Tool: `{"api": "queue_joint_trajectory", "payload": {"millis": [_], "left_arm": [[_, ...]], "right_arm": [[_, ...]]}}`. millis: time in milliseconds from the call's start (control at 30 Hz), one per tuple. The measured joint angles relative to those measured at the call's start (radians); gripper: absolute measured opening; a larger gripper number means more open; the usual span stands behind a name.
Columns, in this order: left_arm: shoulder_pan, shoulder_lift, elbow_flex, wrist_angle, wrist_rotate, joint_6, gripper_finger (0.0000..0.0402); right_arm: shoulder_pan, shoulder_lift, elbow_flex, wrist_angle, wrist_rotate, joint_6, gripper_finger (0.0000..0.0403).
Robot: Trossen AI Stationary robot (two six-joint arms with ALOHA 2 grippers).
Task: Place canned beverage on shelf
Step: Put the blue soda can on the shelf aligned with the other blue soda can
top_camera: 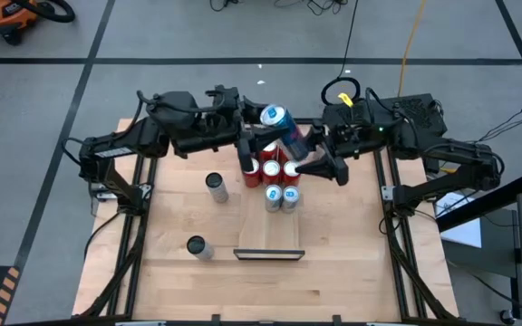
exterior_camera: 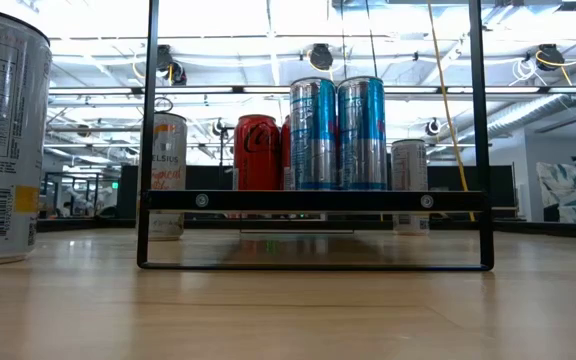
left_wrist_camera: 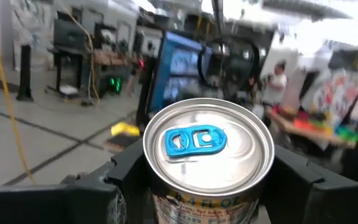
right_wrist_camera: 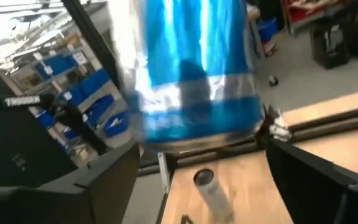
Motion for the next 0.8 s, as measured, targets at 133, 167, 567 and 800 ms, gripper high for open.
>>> {"api": "queue_joint_trajectory", "payload": {"millis": [133, 167, 567, 800], "left_arm": [[0.000, -0.011, 0.000, -0.096, 0.054, 0.034, 0.0233], [0.000, -0.015, 0.000, -0.127, 0.064, 0.047, 0.0233], [0.000, -0.048, 0.000, -0.411, 0.090, 0.057, 0.0233], [-0.001, -0.054, -0.040, -0.489, 0.144, 0.056, 0.0233]], "right_arm": [[0.000, -0.035, 0.000, -0.141, -0.016, -0.009, 0.0351], [0.004, -0.046, 0.000, -0.181, -0.016, -0.019, 0.0354], [0.066, -0.177, -0.001, -0.457, -0.012, 0.027, 0.0358], [0.153, -0.194, -0.001, -0.453, 0.069, 0.141, 0.0357]]}}
